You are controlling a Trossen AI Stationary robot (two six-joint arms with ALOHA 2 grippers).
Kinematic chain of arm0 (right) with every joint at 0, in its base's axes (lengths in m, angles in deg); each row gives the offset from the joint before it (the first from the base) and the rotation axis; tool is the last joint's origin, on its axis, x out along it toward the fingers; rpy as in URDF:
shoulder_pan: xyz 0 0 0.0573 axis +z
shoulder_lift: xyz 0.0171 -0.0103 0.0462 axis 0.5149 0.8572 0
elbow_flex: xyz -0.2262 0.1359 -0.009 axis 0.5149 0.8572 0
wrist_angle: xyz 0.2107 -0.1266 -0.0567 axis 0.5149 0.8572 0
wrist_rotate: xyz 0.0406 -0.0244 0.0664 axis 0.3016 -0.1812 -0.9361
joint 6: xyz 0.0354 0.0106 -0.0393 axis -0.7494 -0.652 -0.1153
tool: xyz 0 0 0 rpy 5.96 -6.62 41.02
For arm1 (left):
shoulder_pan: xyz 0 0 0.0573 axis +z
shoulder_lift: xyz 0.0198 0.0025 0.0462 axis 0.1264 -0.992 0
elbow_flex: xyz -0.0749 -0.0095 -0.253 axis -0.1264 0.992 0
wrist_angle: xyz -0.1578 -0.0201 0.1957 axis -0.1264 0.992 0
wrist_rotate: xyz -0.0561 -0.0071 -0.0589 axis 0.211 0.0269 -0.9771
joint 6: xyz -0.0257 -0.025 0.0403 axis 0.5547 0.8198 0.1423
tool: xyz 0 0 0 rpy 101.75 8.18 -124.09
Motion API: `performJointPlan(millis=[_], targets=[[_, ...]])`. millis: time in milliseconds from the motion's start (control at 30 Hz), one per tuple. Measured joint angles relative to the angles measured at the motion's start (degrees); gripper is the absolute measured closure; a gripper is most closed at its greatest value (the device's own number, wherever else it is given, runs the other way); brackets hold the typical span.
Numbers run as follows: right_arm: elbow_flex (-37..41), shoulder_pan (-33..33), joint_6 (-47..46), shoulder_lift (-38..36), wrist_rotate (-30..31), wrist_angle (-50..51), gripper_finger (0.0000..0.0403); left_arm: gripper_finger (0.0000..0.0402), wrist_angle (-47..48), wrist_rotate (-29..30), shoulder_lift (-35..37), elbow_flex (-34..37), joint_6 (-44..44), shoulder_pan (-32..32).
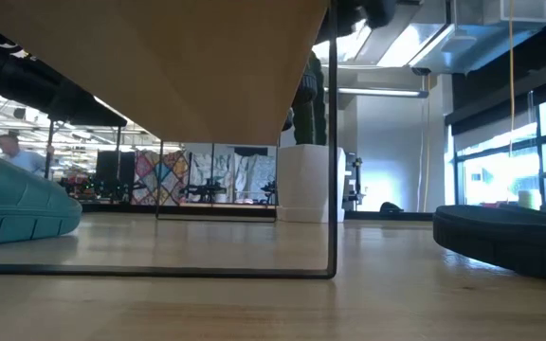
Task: Pick and place slides into the shelf
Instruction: Put the black slides on the shelf
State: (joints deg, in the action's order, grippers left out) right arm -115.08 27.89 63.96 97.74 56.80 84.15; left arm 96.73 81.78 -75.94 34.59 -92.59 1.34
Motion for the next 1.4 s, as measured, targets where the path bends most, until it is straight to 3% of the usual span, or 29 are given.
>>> performJointPlan(millis=[233, 600, 967, 1400], targets=[[0.0, 5.1, -9.5, 0.0, -2.4, 6.3, 0.0211, 0.0177, 0.0, 0.0, 0.0, 0.0, 0.0, 0.0], [0.0, 11.2, -15.7, 1.1, -6.7, 7.4, 0.0211, 0.0177, 0.0, 0.0, 0.0, 0.0, 0.0, 0.0], [0.1, 7.3, -16.8, 2.8, -6.5, 11.4, 0.0211, 0.0177, 0.0, 0.0, 0.0, 0.0, 0.1, 0.0], [3.1, 1.9, -15.4, 2.8, -6.6, 6.9, 0.0211, 0.0177, 0.1, 0.0, 0.0, 0.0, 0.1, 0.0]])
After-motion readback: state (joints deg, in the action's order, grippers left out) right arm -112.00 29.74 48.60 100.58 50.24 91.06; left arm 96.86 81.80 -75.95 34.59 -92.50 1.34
